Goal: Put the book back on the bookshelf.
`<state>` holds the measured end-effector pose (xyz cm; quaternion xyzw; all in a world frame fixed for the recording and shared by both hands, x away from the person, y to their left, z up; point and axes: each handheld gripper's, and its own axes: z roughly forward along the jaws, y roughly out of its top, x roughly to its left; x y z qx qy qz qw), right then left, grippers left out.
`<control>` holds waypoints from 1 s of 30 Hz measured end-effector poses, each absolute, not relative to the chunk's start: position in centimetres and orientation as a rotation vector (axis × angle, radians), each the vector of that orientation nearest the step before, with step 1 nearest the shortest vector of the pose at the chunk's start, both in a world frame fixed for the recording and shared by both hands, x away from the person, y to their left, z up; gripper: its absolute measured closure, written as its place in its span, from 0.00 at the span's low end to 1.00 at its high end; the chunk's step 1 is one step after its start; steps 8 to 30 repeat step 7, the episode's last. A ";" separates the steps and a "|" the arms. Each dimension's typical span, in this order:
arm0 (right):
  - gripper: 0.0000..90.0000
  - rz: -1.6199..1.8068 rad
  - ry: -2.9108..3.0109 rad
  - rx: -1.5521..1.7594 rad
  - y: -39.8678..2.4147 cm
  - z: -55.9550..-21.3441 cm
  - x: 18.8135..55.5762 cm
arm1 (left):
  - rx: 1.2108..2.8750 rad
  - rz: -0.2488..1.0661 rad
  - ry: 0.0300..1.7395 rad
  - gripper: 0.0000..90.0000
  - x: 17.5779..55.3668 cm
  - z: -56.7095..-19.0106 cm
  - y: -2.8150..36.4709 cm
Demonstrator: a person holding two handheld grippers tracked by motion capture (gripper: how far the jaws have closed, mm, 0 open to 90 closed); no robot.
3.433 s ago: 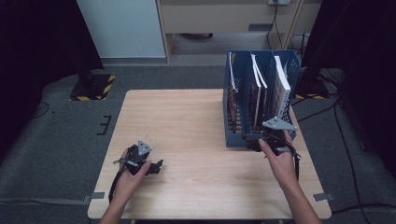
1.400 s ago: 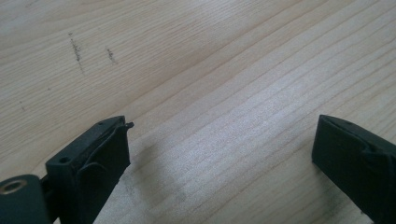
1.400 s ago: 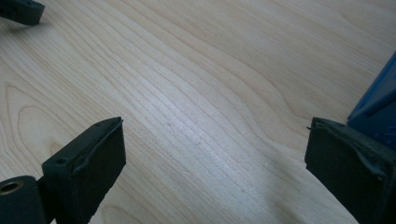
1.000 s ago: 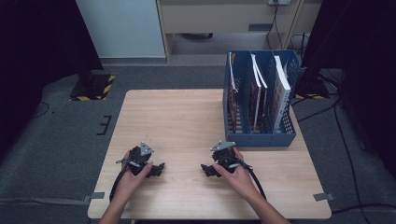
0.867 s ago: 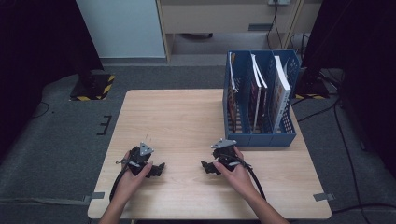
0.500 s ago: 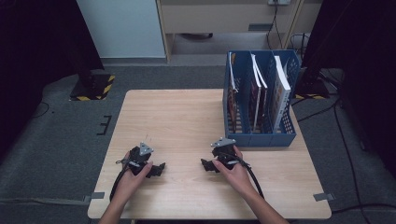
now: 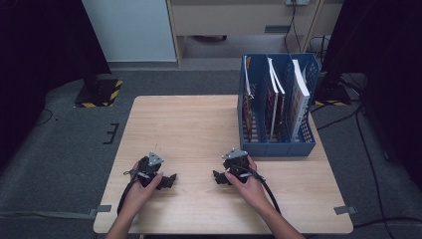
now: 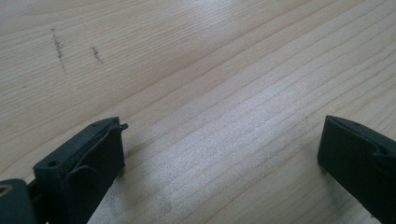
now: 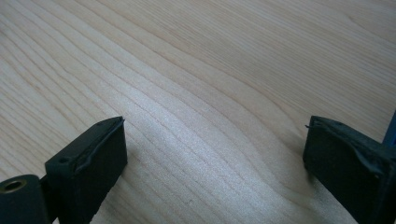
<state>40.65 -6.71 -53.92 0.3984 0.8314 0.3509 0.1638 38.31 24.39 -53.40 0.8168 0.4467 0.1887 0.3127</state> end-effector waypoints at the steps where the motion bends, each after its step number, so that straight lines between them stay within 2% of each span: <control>1: 0.04 0.996 2.373 1.142 -6.7 -53.9 40.7 | 2.153 0.498 1.179 0.00 38.3 -53.4 24.4; 4: 0.01 0.983 2.366 1.170 -6.7 -54.0 40.8 | 2.150 0.492 1.180 0.00 38.3 -53.4 24.3; 30: 0.01 0.980 2.366 1.170 -6.7 -54.0 40.8 | 2.147 0.485 1.177 0.00 38.3 -53.5 24.3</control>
